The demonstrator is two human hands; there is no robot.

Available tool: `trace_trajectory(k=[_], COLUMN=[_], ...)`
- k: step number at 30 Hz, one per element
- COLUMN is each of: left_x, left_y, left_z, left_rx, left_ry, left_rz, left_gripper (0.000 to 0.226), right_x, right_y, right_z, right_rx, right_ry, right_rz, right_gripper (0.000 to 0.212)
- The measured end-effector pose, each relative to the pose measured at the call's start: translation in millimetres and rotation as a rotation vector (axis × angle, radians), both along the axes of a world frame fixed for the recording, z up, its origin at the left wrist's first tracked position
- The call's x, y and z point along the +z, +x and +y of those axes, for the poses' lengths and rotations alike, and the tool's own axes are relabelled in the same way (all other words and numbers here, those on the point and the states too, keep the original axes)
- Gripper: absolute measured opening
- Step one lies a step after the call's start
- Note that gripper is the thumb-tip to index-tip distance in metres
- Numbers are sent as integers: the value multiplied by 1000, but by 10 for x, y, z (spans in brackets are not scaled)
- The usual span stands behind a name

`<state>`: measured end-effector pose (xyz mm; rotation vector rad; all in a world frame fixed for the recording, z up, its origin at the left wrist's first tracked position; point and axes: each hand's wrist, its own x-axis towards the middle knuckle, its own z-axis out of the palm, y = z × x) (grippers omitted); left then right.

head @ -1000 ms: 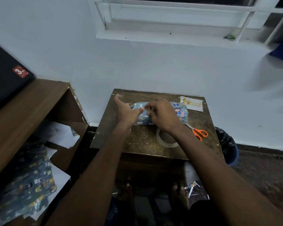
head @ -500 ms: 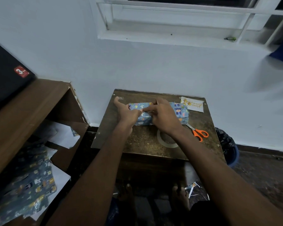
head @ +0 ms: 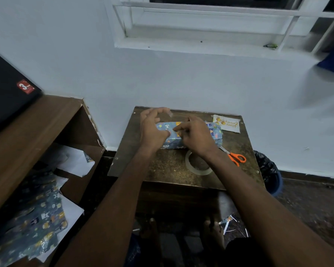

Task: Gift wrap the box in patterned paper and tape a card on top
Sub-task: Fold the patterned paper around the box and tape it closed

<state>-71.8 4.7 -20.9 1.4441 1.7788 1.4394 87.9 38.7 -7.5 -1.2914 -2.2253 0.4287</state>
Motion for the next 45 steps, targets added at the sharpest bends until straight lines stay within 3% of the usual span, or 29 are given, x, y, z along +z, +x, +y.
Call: trace_trajectory(k=[4,18,31,38,45], left_x=[-50,60,131,86,103], left_y=[-38,-5,24,-24,-22], left_z=[29,-74,-83,-67,-85], left_rx=[-146,-135,-135,-149,-134], left_ry=[-54,-211,-218,-201,-209], left_rz=[37,222,316,531,628], left_gripper=[59,36,35,36,45], right_x=[2,10,-12,-1,-91], right_y=[21,109,97,87,35], right_z=[18,5,-25,-39,-67], right_rx=[-20,-35,26,40,78], right_ry=[-56,-66,14,50,117], right_rz=[65,81,0,-39,-132], right_gripper=[20,20,25,29,39])
